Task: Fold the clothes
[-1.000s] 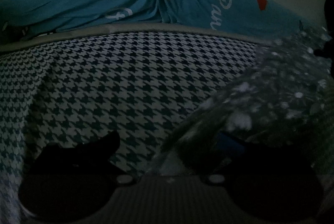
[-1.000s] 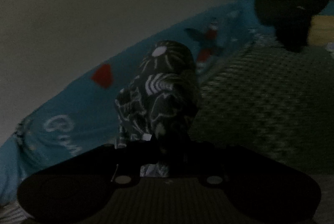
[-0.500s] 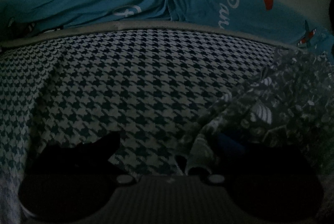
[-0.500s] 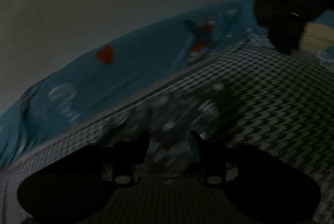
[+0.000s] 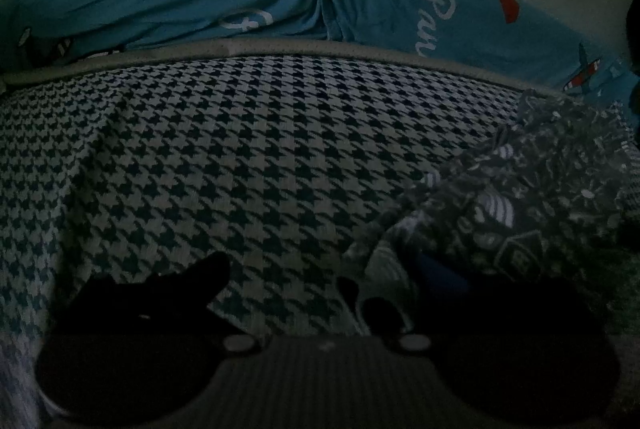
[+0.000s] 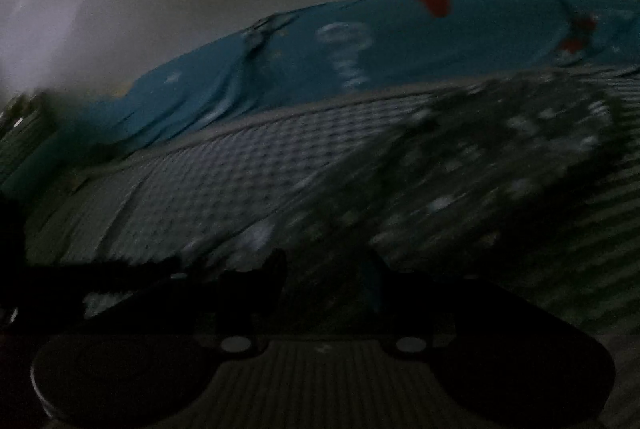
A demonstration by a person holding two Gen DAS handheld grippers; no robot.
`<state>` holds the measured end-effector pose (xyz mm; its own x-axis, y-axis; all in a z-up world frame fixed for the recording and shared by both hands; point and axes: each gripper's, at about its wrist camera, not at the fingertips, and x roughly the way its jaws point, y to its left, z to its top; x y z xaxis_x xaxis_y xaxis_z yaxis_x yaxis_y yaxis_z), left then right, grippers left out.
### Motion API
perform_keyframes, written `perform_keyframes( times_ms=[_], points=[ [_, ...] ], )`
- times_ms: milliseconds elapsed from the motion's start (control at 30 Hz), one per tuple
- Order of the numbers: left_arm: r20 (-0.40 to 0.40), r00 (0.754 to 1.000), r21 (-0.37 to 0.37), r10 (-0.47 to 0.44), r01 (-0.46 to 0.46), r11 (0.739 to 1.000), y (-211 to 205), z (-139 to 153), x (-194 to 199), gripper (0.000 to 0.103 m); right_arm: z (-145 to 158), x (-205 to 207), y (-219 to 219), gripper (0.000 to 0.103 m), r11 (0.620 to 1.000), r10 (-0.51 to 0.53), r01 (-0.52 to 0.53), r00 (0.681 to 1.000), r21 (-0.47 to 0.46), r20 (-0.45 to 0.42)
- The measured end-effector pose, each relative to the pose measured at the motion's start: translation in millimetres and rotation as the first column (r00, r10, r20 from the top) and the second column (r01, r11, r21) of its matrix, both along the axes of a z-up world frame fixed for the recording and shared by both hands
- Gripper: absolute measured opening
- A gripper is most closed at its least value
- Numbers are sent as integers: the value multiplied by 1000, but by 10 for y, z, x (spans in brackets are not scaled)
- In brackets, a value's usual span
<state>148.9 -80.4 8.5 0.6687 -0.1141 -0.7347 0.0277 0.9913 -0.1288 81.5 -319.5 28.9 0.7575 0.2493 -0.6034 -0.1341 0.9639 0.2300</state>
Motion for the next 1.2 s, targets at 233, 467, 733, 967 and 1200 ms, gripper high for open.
perform_keyframes(
  times_ms=[233, 467, 733, 967, 1200],
  points=[
    [-9, 1000, -28, 24, -25, 999, 66, -2, -132, 103, -131, -314, 550, 46, 980, 185, -185, 983, -66, -2],
    [-15, 998, -63, 55, -56, 996, 163, 2, -256, 103, -295, -528, 947, 58, 931, 279, -266, 960, -249, 18],
    [-16, 997, -106, 76, -78, 991, 241, 35, -326, 103, -566, -604, 1249, 65, 829, 346, -293, 938, -476, 25],
    [-41, 998, -177, 50, -57, 983, 272, 46, -326, 103, -694, -598, 1339, 63, 789, 348, -264, 936, -554, 50],
    [-77, 997, -271, 6, -27, 962, 275, 14, -291, 103, -613, -511, 1241, 41, 844, 304, -240, 951, -479, 59]
  ],
)
